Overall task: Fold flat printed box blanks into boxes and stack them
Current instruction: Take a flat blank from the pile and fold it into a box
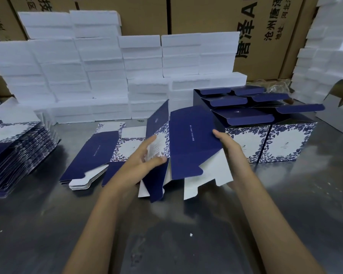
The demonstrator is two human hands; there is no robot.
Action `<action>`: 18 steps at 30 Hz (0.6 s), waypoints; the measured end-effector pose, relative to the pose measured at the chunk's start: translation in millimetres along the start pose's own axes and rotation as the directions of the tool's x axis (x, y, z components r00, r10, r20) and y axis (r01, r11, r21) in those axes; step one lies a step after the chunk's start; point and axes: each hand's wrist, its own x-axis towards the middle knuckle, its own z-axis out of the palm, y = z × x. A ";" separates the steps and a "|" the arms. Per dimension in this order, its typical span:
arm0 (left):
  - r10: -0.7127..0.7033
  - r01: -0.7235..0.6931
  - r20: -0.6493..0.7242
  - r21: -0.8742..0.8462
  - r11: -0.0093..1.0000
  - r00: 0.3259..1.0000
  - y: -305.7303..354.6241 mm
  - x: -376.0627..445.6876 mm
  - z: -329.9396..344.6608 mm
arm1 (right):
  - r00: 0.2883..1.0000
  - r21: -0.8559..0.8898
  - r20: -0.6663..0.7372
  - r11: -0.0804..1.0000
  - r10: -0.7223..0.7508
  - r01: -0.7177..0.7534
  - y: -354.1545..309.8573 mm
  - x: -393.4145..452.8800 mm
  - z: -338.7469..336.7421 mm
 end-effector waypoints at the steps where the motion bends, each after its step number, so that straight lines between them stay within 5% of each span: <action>1: 0.010 -0.008 0.065 -0.023 1.000 0.998 0.3 -1.3 1.1 | 1.000 0.000 -0.004 1.000 -0.004 0.004 -0.3 0.6 0.4; 7: 0.188 -0.166 0.287 -0.101 0.981 0.939 0.8 -3.9 11.9 | 0.998 0.066 0.055 0.998 -0.007 0.003 6.3 3.5 -2.1; 11: 0.260 -0.256 0.077 -0.058 0.965 0.962 9.0 -5.4 19.0 | 0.982 0.033 0.180 0.998 0.052 -0.058 10.7 6.5 -1.2; 18: 0.320 -0.323 -0.118 -0.006 0.946 0.940 12.6 -6.3 24.6 | 0.938 -0.457 0.341 0.884 0.066 0.104 13.7 5.4 -3.1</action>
